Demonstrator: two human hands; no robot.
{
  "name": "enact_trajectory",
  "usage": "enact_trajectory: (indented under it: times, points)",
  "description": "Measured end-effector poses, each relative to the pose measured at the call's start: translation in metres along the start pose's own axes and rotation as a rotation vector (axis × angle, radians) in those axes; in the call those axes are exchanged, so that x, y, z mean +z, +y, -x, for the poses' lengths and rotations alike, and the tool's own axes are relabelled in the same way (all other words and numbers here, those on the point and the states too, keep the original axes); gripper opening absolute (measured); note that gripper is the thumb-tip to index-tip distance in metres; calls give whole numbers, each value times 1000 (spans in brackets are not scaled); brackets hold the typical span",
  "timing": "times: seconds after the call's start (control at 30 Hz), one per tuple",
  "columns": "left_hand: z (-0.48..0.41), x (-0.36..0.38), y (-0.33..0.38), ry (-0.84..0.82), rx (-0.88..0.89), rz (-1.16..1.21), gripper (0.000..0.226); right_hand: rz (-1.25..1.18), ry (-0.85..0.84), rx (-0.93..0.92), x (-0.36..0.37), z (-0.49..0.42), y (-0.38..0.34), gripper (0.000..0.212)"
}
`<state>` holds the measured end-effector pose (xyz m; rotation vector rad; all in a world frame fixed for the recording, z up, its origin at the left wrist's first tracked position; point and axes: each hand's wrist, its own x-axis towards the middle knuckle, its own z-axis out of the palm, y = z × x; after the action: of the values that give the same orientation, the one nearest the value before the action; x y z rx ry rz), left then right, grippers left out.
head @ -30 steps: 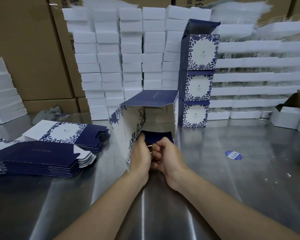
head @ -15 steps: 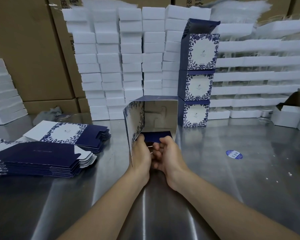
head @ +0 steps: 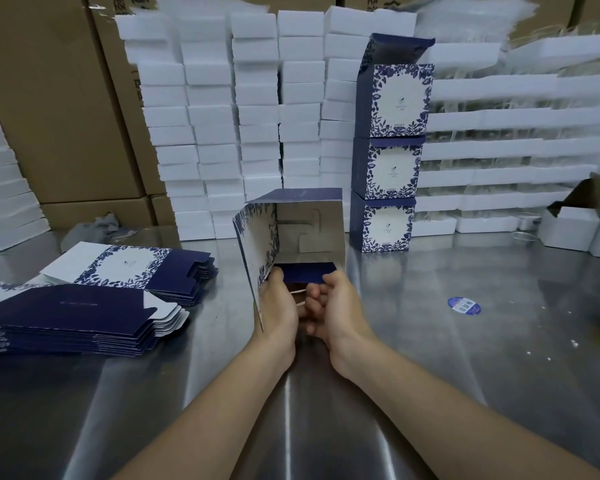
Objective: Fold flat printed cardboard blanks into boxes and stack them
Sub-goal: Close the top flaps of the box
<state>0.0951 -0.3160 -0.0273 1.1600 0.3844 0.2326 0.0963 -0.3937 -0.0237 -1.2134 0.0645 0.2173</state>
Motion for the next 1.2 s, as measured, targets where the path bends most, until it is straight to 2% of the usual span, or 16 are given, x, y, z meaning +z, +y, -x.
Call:
enact_trajectory:
  times: [0.17,0.3,0.53,0.6,0.63,0.7,0.8,0.9,1.07,1.1,1.2]
  points:
    - [1,0,1,-14,3,28,45,31,-12,-7,-1,2,-4,43]
    - [-6,-5,0,34,16,-12,53,104,-26,-4,-5,2,-8,45]
    - [-13,-8,2,3,39,-2,57,177,-18,-60,-10,-8,-4,37]
    - [-14,-11,2,24,34,-16,51,217,-23,-50,-12,-10,-6,30]
    - [-15,-12,3,46,42,-3,40,248,-11,-52,-14,-11,-8,24]
    - [-19,-17,6,107,82,38,23,332,59,-156,-19,-14,-10,14]
    - [-26,-26,9,137,132,-4,26,463,214,-546,-32,-18,-18,34]
    - [-28,-35,13,138,182,-56,22,456,222,-783,-39,-13,-35,41]
    - [-31,-38,15,83,149,-223,21,572,193,-988,-40,-3,-49,46]
    - [-33,-38,15,59,139,-306,17,604,183,-1008,-40,-2,-49,45]
    - [-32,-35,15,37,197,-748,12,655,135,-959,-39,-3,-48,42]
